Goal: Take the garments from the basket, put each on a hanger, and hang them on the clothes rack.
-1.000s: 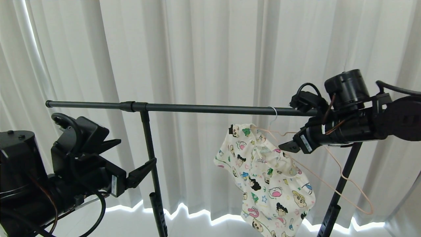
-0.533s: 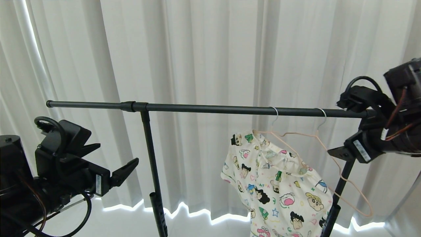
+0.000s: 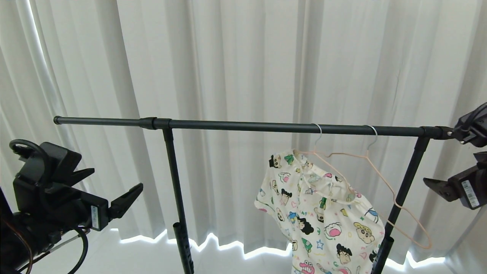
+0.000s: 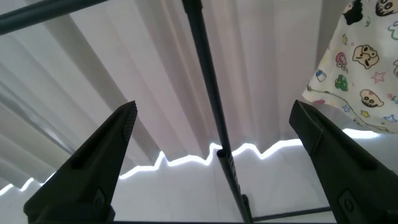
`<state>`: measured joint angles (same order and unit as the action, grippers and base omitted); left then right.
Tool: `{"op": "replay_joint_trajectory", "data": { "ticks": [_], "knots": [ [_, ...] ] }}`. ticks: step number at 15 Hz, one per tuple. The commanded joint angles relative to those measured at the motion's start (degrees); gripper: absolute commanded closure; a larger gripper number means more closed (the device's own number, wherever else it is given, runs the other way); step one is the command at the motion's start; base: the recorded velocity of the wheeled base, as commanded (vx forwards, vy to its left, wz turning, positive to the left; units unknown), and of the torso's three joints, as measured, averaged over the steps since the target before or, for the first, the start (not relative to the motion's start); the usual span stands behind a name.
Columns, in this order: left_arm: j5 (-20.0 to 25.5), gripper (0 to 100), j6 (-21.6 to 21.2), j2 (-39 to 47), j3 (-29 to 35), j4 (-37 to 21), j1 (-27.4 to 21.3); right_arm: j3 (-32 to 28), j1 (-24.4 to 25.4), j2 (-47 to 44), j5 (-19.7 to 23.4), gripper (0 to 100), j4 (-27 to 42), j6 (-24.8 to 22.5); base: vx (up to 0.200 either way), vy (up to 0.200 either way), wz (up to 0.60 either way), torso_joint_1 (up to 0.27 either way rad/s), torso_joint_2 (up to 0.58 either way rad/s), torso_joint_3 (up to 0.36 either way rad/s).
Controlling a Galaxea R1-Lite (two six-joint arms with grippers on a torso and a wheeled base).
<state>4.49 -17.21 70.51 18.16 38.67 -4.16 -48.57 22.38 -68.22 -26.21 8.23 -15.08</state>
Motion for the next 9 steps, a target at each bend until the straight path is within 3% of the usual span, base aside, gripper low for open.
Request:
{"op": "replay_joint_trajectory", "data": {
  "ticks": [1,5,9],
  "knots": [
    [-0.09,0,-0.01,-2.13,-0.41,0.00,0.38,2.69,-3.31,3.71,-0.07,0,-1.90,-0.74,0.000,0.000,0.00,0.000,0.00,0.000],
    [-0.18,0,-0.01,-2.57,-0.32,0.00,0.47,6.91,-8.58,5.46,-0.07,0,-8.93,-2.50,-0.200,0.000,0.00,0.012,0.00,0.002],
    [-0.18,0,-0.10,-2.57,-0.15,0.00,0.47,13.15,-10.87,8.98,-0.07,0,-14.21,-7.42,-0.200,0.000,0.00,-0.006,0.00,0.002]
  ]
}}
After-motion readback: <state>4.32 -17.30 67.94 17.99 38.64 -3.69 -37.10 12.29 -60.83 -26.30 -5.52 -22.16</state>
